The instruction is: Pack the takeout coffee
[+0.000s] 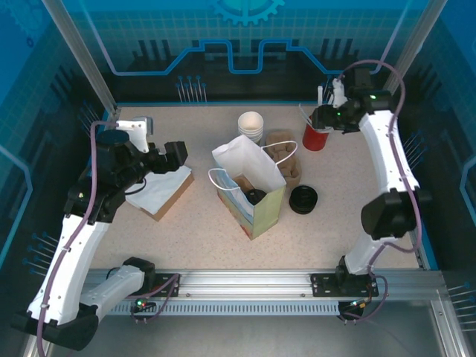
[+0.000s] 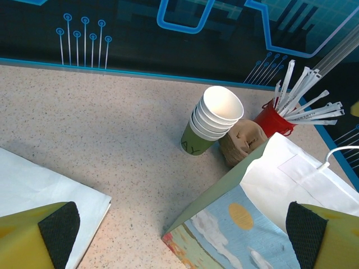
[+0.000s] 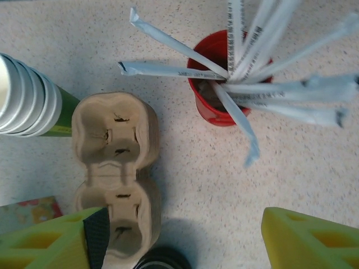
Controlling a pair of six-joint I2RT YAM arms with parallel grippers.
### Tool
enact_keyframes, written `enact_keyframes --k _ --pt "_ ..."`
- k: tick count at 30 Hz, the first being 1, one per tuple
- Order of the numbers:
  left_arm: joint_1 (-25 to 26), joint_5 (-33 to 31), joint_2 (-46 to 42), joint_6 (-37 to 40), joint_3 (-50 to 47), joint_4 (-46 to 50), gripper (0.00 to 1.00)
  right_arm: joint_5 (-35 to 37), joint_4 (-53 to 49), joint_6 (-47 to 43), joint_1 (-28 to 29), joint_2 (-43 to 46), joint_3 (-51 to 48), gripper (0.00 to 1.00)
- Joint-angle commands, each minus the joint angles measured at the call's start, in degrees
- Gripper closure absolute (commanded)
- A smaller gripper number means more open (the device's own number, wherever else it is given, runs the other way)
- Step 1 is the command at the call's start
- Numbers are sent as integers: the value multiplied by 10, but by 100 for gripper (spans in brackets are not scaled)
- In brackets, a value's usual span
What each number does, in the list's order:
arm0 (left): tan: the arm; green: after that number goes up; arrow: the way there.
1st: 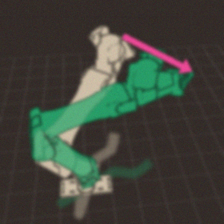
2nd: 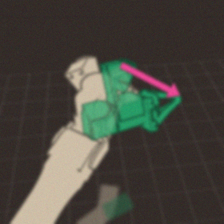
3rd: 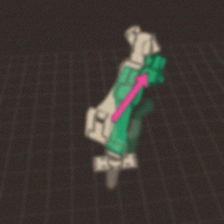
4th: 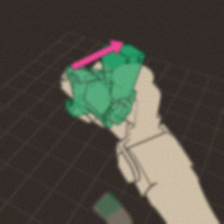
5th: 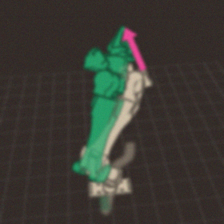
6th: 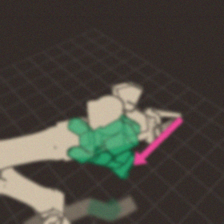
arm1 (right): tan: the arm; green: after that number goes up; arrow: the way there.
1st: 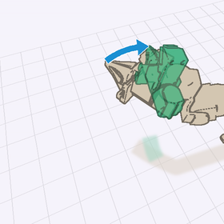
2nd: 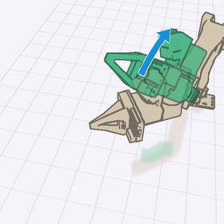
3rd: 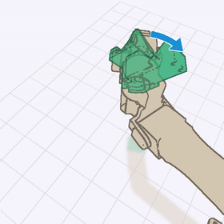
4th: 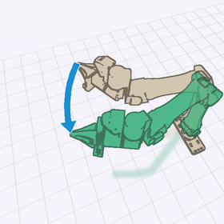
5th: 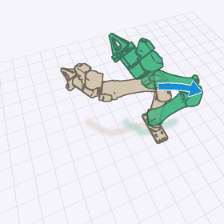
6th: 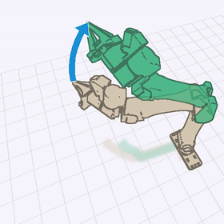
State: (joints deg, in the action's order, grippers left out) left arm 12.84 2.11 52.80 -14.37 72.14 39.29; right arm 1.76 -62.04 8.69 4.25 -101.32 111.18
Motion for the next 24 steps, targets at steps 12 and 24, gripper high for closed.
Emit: enact_keyframes --k 12,24 --pt "-5 -22 -36 -9 -9 27 1 87 9 -85 70 -191 180 31" --pt "-5 -20 -36 -14 -14 26 1 99 1 -89 73 -271 251 53"
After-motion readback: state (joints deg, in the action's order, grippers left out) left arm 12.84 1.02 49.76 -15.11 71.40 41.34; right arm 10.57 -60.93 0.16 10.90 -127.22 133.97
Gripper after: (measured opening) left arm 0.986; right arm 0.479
